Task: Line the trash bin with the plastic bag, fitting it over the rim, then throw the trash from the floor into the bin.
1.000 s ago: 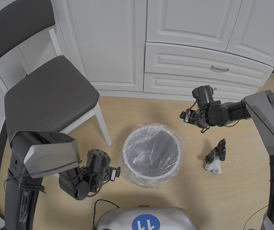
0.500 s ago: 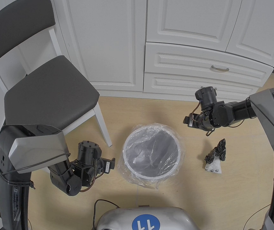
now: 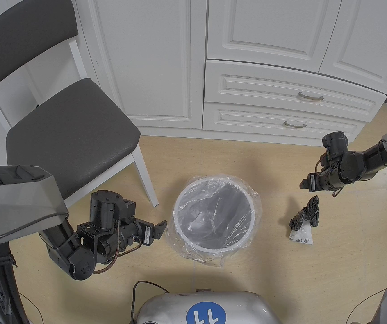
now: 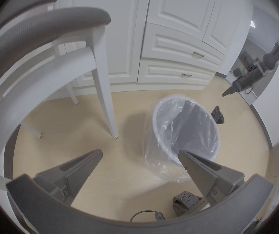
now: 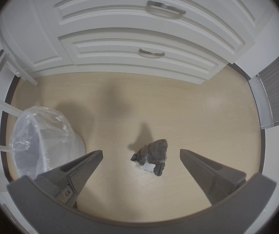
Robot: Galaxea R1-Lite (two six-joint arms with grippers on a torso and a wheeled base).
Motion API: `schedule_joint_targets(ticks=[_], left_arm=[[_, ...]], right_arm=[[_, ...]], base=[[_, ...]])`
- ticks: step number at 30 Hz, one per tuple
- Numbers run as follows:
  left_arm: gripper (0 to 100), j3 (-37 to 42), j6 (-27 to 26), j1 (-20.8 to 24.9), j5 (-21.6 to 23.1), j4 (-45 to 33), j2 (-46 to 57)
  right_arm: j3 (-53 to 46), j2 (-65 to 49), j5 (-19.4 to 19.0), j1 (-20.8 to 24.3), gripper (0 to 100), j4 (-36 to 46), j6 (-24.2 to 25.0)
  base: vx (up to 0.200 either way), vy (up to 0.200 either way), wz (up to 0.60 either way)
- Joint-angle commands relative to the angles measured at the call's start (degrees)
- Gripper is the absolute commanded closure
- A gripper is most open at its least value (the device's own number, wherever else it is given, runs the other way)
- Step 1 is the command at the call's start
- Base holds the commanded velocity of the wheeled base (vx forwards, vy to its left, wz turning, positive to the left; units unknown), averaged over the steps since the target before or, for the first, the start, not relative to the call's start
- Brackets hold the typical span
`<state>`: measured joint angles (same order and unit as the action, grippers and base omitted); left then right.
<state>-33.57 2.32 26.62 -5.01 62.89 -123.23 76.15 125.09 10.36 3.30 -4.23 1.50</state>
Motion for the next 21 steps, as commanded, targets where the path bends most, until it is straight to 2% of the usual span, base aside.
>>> schedule_joint_targets(ticks=[1,5,8,13,17,19,20,21], left_arm=[[0,2.4,-0.1,1.5,0.6,0.0,5.3],[0,2.6,-2.0,1.9,0.5,0.0,5.4],[0,3.1,-2.4,1.8,0.6,0.4,5.5],[0,3.2,-2.4,1.7,0.6,2.4,5.4],[0,3.5,-2.5,1.7,0.6,2.9,5.6],[0,3.5,-2.5,1.7,0.6,2.9,5.6],[0,3.9,-2.5,1.7,0.5,3.9,6.8],[0,4.1,-2.5,1.7,0.5,4.1,7.3]], right_arm=[[1.7,7.9,-2.7,-6.4,0,-4.8,-1.4],[7.6,16.8,-2.9,-7.7,0,-8.7,1.8],[10.8,20.3,-4.3,-7.8,0,-8.3,5.0],[14.3,24.4,-6.6,-9.5,0,-7.5,5.7],[19.8,29.1,-6.6,-10.0,0,-7.6,10.2],[19.8,29.1,-6.6,-10.0,0,-7.6,10.2],[24.2,32.2,-7.1,-10.0,0,-7.3,14.8],[24.7,32.9,-7.5,-10.0,0,-7.3,15.2]], base=[[0.000,0.000,0.00],[0.000,0.000,0.00],[0.000,0.000,0.00],[0.000,0.000,0.00],[0.000,0.000,0.00],[0.000,0.000,0.00],[0.000,0.000,0.00],[0.000,0.000,0.00]])
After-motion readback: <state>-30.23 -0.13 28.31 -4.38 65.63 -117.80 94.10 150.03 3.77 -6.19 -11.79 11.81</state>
